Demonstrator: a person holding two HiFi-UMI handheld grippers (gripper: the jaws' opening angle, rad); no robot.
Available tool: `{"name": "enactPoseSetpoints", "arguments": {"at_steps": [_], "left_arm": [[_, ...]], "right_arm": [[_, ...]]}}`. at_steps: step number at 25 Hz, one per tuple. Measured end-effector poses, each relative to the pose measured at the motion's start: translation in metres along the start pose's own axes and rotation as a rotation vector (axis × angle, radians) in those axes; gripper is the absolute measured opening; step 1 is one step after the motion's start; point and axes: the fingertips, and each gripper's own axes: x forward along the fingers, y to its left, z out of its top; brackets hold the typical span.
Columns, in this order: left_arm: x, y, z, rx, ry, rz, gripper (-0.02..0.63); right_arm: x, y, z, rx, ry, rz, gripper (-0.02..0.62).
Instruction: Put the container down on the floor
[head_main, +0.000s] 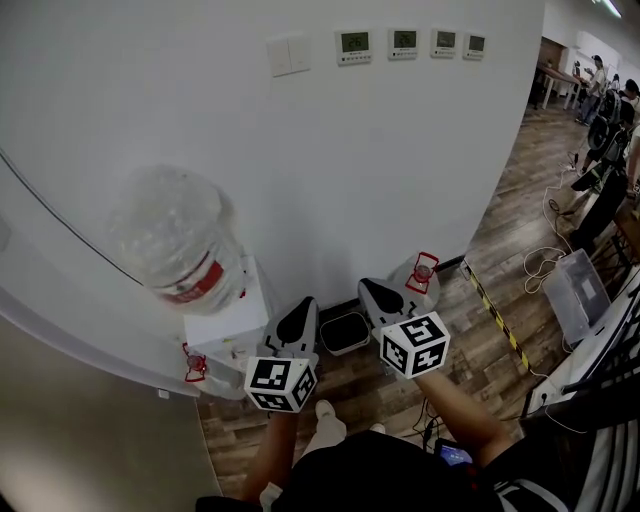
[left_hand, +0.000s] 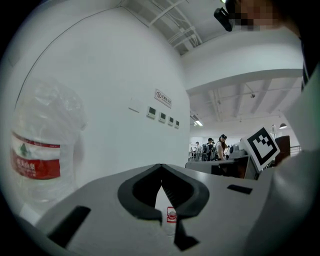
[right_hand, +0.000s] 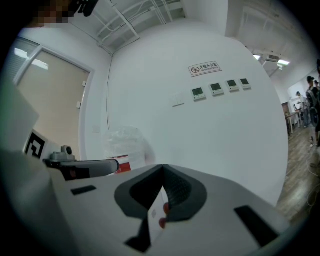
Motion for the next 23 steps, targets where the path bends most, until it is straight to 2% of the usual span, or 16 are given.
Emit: {"name": "enactPoseSetpoints", "arguments": {"at_steps": [9,23], "left_arm": [[-0.020,-0.030,0.000,0.007,-0.008,-0.002,0.015],[-0.036,-0.047,0.008,0.034,-0.035,0.032,0.015]], "right_arm": [[-0.032,0.008,-0.001,0.000,-0.013,0.012,0.029],[-0.055,0.005,0.005,0.019,-0.056,0.018,0.029]]}}
